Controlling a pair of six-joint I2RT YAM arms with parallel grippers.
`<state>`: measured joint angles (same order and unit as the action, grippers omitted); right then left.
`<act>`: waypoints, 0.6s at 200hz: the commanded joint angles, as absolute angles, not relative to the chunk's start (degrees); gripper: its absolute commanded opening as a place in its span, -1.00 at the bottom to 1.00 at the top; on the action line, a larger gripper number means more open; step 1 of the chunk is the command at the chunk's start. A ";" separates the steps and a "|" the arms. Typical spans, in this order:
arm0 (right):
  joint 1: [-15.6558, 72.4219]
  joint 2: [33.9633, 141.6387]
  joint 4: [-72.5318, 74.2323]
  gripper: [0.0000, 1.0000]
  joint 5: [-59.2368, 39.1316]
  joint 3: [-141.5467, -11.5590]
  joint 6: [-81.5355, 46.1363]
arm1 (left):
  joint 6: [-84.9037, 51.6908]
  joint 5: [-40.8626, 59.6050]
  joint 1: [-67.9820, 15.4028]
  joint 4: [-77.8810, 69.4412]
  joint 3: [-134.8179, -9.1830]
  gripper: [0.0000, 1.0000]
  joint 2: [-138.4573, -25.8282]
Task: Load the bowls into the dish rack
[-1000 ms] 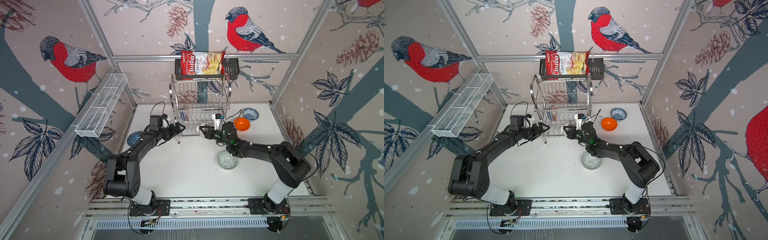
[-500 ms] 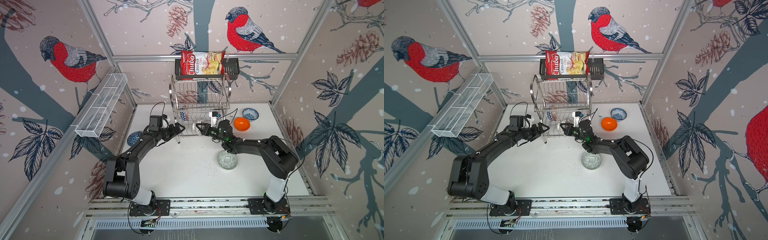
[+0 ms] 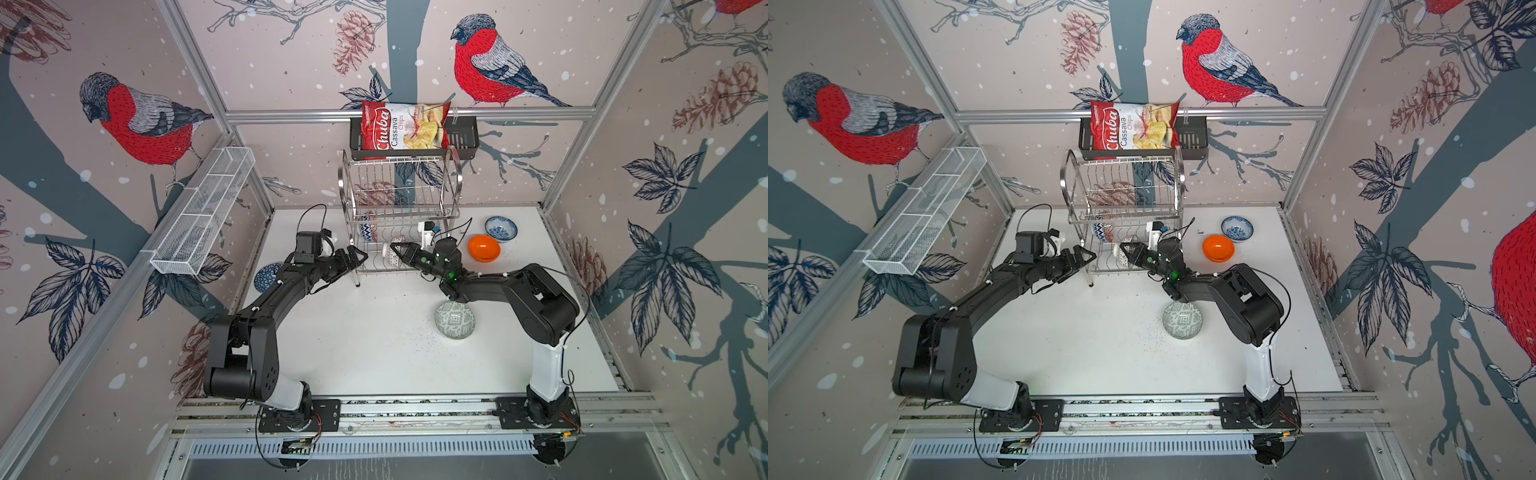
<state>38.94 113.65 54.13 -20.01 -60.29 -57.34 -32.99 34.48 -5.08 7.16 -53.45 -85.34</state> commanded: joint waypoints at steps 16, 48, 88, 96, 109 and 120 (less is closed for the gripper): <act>38.33 115.08 62.55 -1.00 -21.27 -61.99 -60.90 | -32.18 34.91 -4.92 7.47 -53.51 0.95 -85.56; 38.06 116.35 60.31 -1.00 -21.27 -65.15 -61.12 | -32.23 34.97 -4.92 7.43 -53.69 0.95 -85.96; 37.45 119.20 60.53 -1.00 -22.12 -68.71 -62.74 | -32.04 34.84 -4.92 7.74 -53.96 0.95 -86.13; 37.31 119.87 61.26 -1.00 -22.14 -69.18 -63.43 | -31.92 34.83 -4.92 7.89 -54.05 0.95 -86.13; 37.11 120.86 62.16 -1.00 -22.15 -69.88 -64.09 | -31.81 34.81 -4.92 8.22 -54.12 0.95 -86.12; 36.92 121.56 62.75 -1.00 -21.97 -70.43 -64.44 | -31.57 34.88 -4.92 8.44 -54.23 0.95 -86.22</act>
